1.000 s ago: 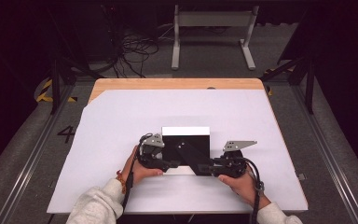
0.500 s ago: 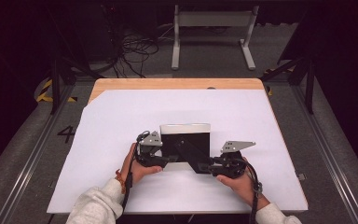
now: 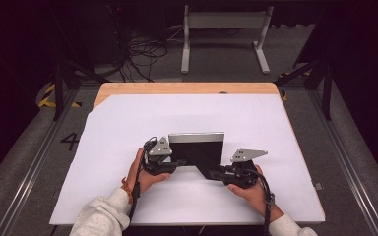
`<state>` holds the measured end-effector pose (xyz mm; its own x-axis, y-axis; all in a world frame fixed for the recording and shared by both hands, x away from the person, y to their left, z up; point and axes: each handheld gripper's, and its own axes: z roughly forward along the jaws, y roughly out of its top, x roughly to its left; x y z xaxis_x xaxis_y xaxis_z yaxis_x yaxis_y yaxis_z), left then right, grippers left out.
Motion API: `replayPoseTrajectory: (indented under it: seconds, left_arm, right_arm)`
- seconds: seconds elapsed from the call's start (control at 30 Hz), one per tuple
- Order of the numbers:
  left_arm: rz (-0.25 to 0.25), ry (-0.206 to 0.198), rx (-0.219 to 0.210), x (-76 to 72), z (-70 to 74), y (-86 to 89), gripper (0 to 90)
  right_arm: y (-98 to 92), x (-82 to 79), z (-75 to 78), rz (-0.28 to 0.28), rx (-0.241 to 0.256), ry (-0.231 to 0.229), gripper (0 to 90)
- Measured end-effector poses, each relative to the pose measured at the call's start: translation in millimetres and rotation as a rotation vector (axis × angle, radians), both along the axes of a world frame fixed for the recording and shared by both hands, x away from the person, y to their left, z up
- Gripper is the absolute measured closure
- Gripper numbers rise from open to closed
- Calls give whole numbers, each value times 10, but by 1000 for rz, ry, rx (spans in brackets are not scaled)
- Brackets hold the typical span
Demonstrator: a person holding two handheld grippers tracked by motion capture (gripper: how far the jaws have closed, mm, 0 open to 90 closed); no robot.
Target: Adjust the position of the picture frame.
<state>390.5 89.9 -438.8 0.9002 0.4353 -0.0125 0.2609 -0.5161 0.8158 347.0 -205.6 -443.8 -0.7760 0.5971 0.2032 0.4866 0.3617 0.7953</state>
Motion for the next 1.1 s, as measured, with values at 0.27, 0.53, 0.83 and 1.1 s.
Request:
replayPoseTrajectory:
  seconds: [0.27, 0.53, 0.83, 1.1]
  left_arm:
    - [-1, -10, -7, -19, -13, 7, 619]
    - [-10, -9, -13, -23, -46, 16, 619]
    - [-21, 13, 1, -21, -102, 52, 530]
    - [-43, 41, 40, -32, -190, 76, 477]
  right_arm:
    - [4, -21, 0, 3, -15, -12, 720]
    - [10, -41, 2, 7, -23, -19, 723]
    - [17, -72, -3, 16, -35, -29, 732]
    - [19, -83, -6, 22, -41, -33, 735]
